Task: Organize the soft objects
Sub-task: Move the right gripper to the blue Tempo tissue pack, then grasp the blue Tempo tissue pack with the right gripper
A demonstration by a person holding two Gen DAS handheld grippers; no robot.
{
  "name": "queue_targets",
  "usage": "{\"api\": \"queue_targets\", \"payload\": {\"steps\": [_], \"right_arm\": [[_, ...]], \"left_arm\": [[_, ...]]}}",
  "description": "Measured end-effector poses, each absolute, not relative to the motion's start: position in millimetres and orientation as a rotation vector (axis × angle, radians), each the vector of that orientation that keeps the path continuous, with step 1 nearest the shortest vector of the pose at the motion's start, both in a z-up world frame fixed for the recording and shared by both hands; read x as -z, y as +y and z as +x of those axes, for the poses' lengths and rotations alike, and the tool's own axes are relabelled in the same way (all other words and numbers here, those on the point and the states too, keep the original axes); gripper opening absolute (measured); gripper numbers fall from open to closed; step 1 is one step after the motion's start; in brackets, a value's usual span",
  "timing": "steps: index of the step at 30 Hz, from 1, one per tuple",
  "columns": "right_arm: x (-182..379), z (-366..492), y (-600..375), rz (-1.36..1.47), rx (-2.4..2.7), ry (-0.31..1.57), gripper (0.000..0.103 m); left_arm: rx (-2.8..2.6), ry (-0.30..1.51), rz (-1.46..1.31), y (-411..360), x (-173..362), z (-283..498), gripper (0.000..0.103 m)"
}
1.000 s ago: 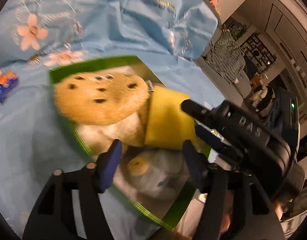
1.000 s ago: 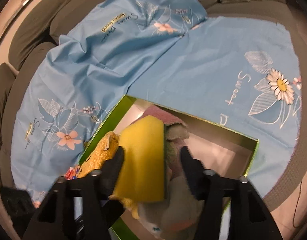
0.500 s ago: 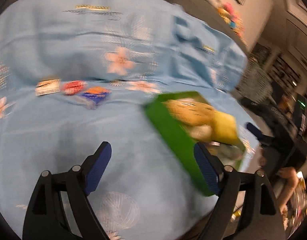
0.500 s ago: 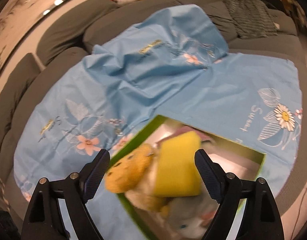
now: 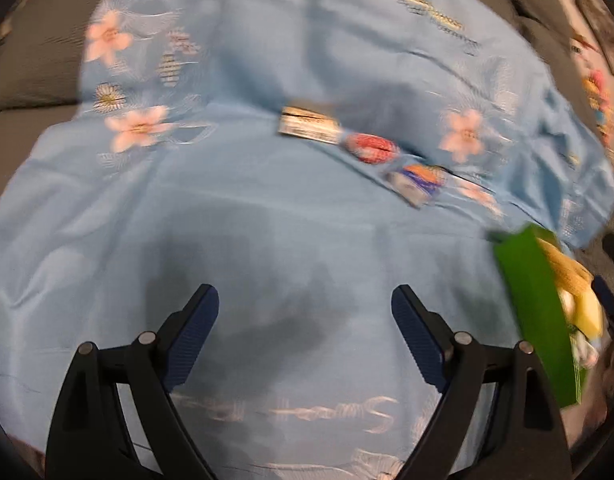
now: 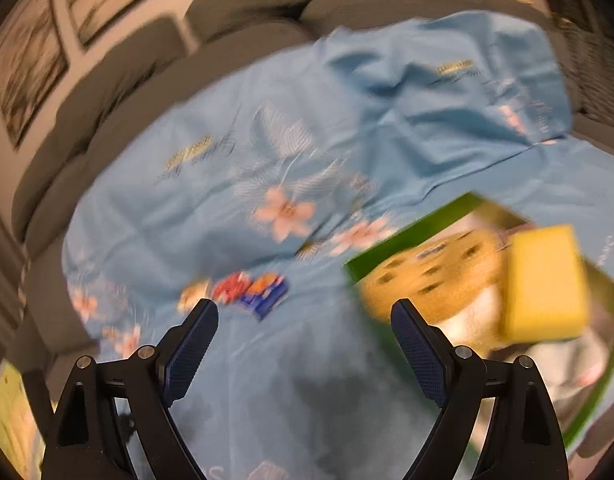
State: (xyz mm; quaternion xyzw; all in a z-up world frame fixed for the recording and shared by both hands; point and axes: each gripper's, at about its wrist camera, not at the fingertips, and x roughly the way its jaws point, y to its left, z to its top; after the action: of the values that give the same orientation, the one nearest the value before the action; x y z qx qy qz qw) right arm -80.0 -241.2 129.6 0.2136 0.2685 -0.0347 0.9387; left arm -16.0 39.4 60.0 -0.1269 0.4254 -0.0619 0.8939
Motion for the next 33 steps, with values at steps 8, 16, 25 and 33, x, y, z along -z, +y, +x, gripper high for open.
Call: {"api": "queue_targets", "payload": {"steps": [8,16,25,33], "right_arm": [[-61.0,6.3,-176.6,0.479,0.024,0.841,0.089],[-45.8,96.2,-150.8,0.448,0.129,0.874,0.089],[-20.9,159.6,-141.2,0.311,0.225,0.948,0.088],[-29.5,130.2,-143.9,0.256,0.157,0.932,0.059]], "left_arm": [[-0.040,0.911,-0.307,78.7,-47.4,-4.6,0.088],[-0.030,0.906,-0.354,94.1,-49.9,-0.6,0.088],[-0.043,0.918,-0.368,98.4,-50.5,0.4,0.088],[-0.039,0.928,-0.309,88.8,-48.4,0.3,0.088]]}}
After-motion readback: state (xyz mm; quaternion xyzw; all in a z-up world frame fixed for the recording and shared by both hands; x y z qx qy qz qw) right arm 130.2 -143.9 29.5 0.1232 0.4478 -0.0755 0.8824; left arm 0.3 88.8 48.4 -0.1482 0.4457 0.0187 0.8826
